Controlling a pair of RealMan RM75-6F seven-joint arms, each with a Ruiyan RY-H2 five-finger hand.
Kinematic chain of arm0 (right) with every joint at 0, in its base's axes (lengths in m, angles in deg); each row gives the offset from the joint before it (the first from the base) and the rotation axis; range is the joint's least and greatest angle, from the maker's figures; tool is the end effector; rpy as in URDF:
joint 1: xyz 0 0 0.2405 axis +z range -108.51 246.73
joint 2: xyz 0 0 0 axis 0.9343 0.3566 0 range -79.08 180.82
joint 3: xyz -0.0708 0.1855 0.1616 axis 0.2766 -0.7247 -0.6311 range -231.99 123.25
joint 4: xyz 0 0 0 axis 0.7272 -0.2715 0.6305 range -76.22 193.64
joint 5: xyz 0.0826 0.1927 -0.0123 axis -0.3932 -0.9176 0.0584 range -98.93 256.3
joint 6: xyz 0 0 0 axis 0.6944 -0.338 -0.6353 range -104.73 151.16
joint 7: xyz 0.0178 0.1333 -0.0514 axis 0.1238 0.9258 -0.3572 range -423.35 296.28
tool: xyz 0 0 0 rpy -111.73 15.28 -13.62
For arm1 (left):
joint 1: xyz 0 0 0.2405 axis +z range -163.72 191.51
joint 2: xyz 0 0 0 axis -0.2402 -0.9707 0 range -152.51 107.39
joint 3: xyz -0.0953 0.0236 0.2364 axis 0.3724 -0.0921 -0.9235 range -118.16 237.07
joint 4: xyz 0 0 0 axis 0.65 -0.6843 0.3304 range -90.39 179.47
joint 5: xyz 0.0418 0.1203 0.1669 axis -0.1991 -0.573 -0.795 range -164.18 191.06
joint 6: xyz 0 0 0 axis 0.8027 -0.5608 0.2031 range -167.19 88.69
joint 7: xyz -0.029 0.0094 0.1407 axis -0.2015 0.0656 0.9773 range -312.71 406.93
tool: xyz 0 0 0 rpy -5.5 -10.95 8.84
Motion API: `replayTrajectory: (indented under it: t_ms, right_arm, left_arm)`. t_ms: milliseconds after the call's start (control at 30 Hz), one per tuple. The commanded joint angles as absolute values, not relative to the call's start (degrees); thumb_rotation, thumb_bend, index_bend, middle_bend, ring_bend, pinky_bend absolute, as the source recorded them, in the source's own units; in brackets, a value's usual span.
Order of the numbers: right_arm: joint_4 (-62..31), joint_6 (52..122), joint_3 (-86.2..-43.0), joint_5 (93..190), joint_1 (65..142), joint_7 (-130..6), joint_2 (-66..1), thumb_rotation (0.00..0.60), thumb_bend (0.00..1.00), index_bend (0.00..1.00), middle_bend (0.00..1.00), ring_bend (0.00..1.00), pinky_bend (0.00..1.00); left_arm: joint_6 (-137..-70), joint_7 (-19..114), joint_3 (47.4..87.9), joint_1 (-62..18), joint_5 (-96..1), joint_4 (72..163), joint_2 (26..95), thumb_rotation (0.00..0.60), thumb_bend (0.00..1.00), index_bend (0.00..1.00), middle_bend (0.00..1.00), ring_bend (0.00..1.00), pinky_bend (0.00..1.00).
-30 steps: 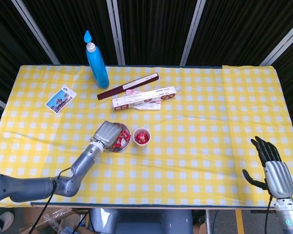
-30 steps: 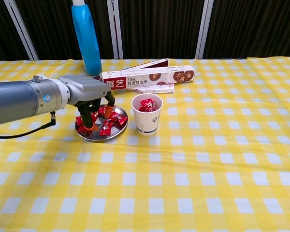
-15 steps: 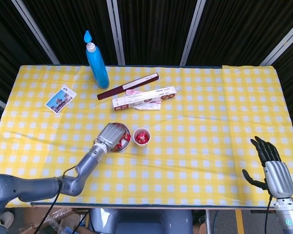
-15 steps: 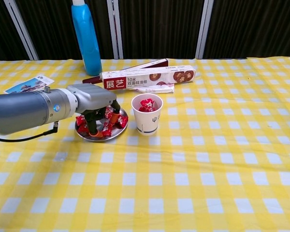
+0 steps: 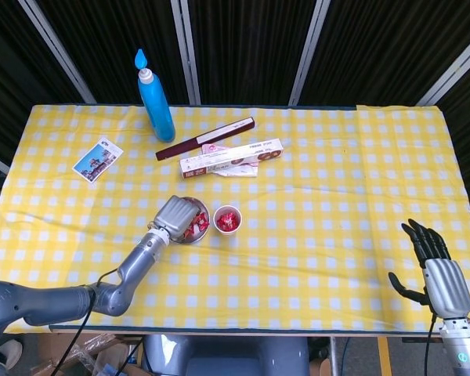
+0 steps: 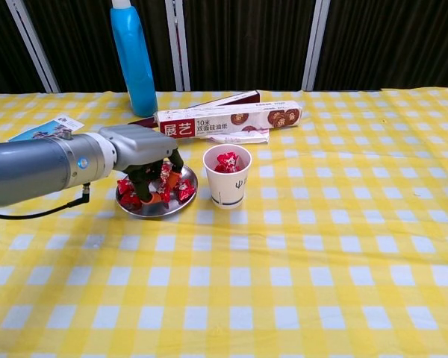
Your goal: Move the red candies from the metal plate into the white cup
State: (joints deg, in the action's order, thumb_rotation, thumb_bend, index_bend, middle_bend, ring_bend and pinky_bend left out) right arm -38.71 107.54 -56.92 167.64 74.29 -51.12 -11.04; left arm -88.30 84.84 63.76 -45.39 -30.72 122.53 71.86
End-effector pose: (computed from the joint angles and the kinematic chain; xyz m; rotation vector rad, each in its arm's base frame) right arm -0.2892 -0.1799 0.1580 1.3515 -1.1013 1.1257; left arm -0.1075 0.3702 -0.0641 -2.0805 -0.7246 -0.6132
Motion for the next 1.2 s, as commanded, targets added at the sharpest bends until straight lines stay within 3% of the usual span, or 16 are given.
replayTrajectory:
  t_ms: [33, 300, 667, 1000, 1200]
  right_arm:
    - [-38.69, 107.46, -56.93, 167.61, 74.33, -51.15, -11.08, 0.6, 0.39, 0.0, 0.0, 0.0, 0.0]
    - [-38.78, 107.42, -56.95, 167.59, 74.38, -51.56, -11.22, 0.6, 0.39, 0.0, 0.0, 0.0, 0.0]
    - [-38.83, 107.73, -56.93, 167.78, 74.25, -50.67, -10.92, 0.6, 0.39, 0.0, 0.0, 0.0, 0.0]
    - [-38.93, 107.78, -56.85, 168.11, 74.29, -50.05, -10.72, 0.6, 0.39, 0.0, 0.0, 0.0, 0.0]
    - [-38.94, 107.8, -56.77, 168.21, 74.27, -50.35, -10.8, 0.6, 0.39, 0.0, 0.0, 0.0, 0.0]
  left_arm:
    - [-90.15, 83.88, 65.44, -45.06, -32.1, 126.25, 68.68, 0.6, 0.46, 0.57, 0.94, 0.97, 1.0]
    - [-92.0, 82.77, 70.26, -46.48, -32.6, 132.55, 64.55, 0.6, 0.46, 0.56, 0.94, 0.97, 1.0]
    - [-92.04, 89.44, 71.79, -52.3, -27.96, 128.8, 71.8, 0.6, 0.45, 0.54, 0.93, 0.97, 1.0]
    - [-91.98, 92.14, 71.78, -54.53, -24.11, 125.57, 75.19, 0.6, 0.29, 0.49, 0.93, 0.97, 1.0]
    - [-92.49, 91.05, 72.06, -54.33, -24.37, 126.15, 75.21, 0.6, 0.26, 0.45, 0.93, 0.97, 1.0]
